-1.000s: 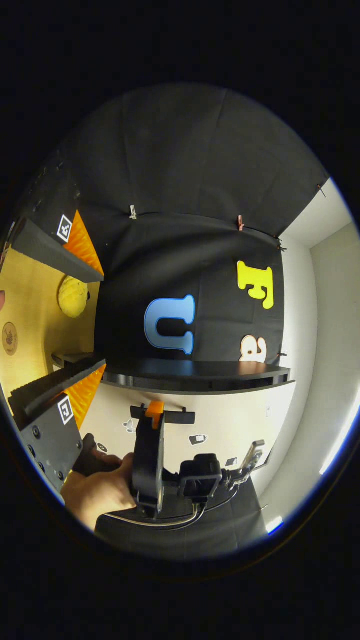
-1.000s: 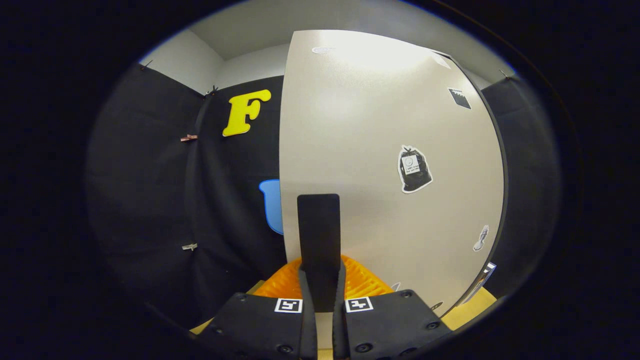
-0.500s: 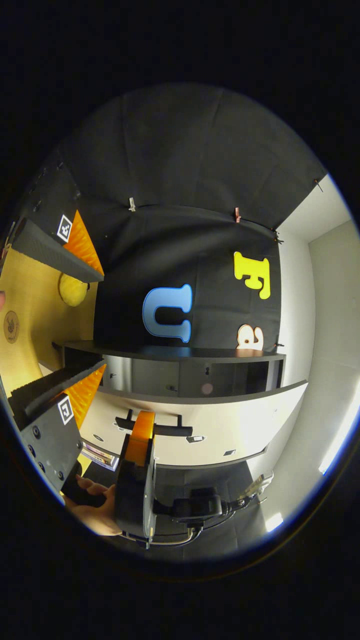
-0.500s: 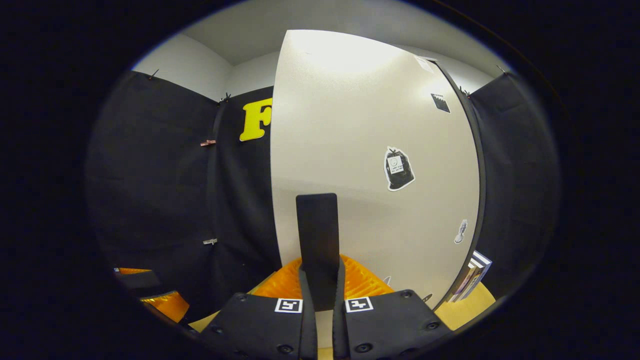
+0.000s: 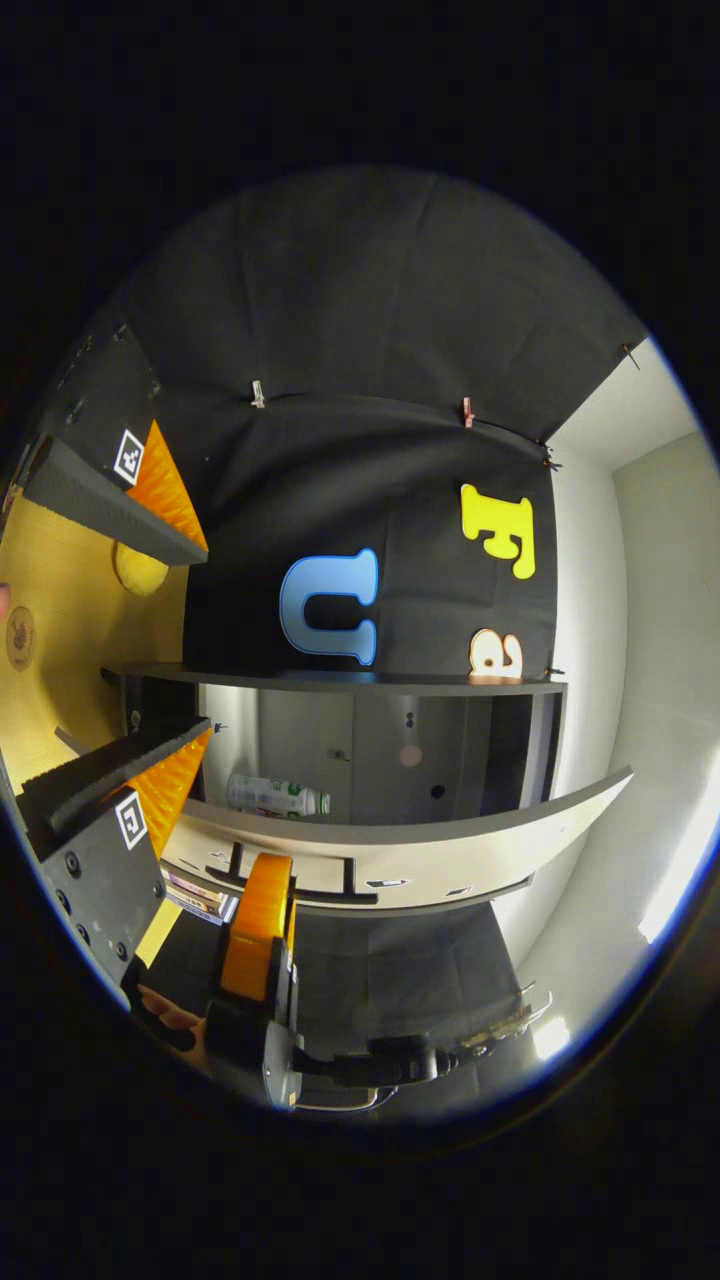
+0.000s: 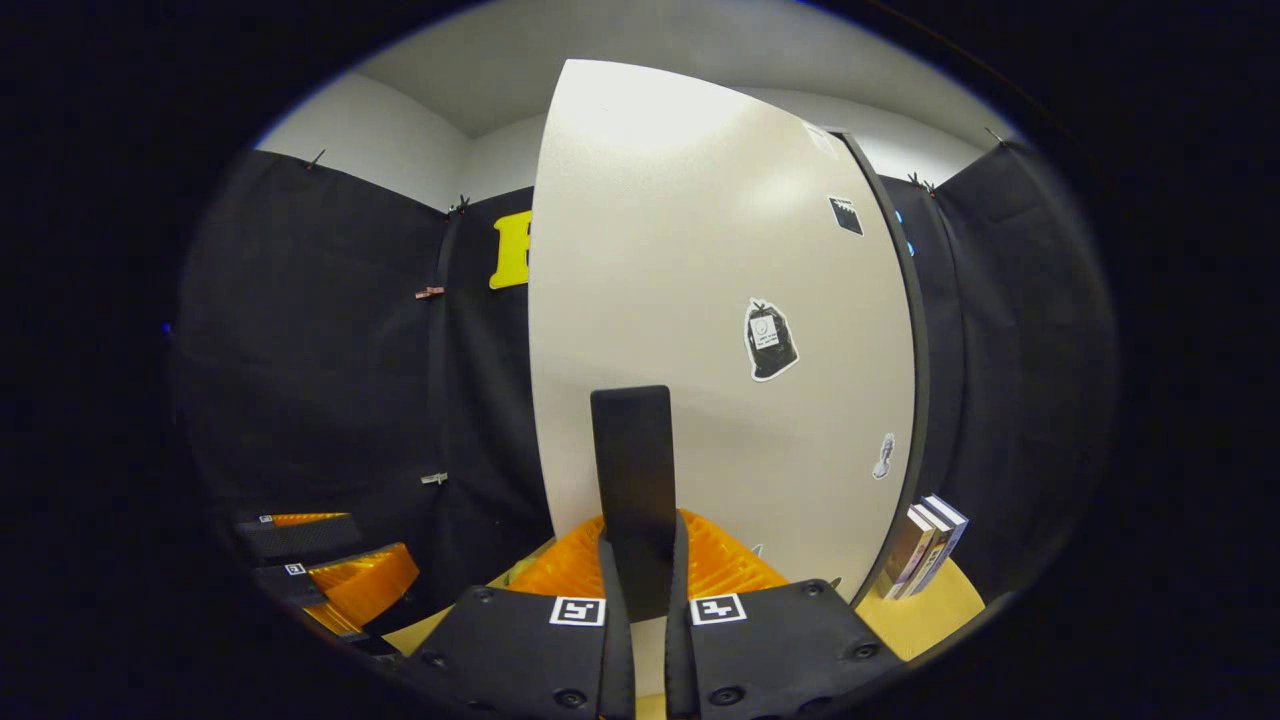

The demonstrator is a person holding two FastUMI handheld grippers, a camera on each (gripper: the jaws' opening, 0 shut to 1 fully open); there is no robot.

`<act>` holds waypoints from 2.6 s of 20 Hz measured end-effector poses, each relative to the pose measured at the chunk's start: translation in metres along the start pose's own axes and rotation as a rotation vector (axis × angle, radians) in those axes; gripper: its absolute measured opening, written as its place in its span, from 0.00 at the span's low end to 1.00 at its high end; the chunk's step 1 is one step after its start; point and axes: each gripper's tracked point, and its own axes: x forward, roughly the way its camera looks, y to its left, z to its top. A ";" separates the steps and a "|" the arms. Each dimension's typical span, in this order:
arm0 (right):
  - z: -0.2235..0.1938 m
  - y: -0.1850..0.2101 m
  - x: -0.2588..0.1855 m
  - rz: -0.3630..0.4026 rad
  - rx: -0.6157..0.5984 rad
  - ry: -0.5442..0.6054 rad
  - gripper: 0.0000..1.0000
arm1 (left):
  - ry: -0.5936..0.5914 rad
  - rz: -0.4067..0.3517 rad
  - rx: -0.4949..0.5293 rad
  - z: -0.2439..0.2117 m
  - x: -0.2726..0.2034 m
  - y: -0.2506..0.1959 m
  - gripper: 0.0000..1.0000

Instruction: Open the cabinet door with the right hand, grasp the bottle in the cabinet with the left hand and place it on the coaster, then close the cabinet door with the right hand.

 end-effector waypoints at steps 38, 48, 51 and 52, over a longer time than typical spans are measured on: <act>0.037 -0.164 -0.134 -0.243 -0.013 -0.001 0.15 | 0.010 -0.258 0.033 0.005 0.085 -0.190 0.95; 0.051 -0.196 -0.144 -0.294 0.037 -0.045 0.08 | -0.001 -0.244 0.065 0.007 0.129 -0.223 0.95; 0.049 -0.195 -0.146 -0.282 0.029 -0.040 0.09 | 0.001 -0.244 0.076 0.007 0.145 -0.234 0.95; 0.049 -0.195 -0.148 -0.278 0.025 -0.038 0.09 | -0.001 -0.252 0.073 0.008 0.150 -0.239 0.95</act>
